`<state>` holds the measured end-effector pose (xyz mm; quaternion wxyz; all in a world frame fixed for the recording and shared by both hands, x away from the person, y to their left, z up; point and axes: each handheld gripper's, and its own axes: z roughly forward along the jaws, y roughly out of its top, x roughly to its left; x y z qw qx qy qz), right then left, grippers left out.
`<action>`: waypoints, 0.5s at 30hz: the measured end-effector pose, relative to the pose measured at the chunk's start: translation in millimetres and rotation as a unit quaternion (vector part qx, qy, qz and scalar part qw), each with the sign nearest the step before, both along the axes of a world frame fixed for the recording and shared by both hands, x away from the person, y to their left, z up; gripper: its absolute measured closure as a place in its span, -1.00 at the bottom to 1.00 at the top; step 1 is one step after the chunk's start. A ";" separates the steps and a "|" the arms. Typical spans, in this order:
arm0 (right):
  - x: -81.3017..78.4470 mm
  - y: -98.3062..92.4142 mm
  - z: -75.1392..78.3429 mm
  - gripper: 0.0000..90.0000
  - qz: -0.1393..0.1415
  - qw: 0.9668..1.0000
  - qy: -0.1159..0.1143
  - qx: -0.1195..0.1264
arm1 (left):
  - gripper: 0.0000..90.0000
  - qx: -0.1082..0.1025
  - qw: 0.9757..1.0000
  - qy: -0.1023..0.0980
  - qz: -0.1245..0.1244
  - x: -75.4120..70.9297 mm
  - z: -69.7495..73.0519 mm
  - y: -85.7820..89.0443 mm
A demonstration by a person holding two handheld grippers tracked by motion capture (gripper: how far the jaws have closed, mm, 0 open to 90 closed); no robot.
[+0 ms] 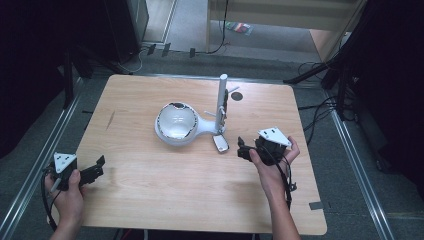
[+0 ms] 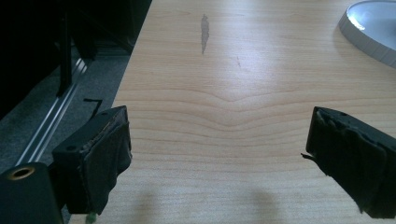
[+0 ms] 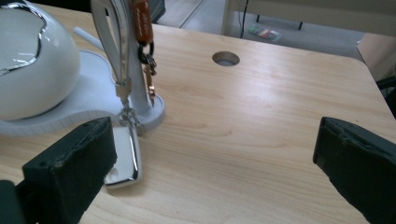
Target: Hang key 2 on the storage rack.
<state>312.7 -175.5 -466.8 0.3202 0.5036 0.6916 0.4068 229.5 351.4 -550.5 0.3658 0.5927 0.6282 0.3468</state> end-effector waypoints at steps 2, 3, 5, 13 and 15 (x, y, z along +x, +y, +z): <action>-1.3 -4.0 -3.7 -1.00 -0.003 1.000 0.003 -0.001 | -0.84 0.000 1.000 0.000 0.000 0.0 0.0 0.0; -1.9 -5.3 -5.0 -1.00 -0.005 1.000 0.005 -0.001 | -0.84 0.000 1.000 0.000 0.000 0.1 0.0 0.0; -3.3 -9.8 -8.0 -1.00 -0.006 1.000 0.007 -0.004 | -0.84 0.000 1.000 0.000 0.000 0.1 -0.1 0.0; -10.2 -25.8 -15.0 -1.00 -0.019 1.000 0.014 -0.002 | -0.84 0.003 1.000 0.001 0.001 0.1 0.0 -0.6; -12.8 -29.5 -17.6 -1.00 -0.021 1.000 0.018 -0.001 | -0.84 0.004 1.000 0.001 0.002 0.2 -0.1 -0.9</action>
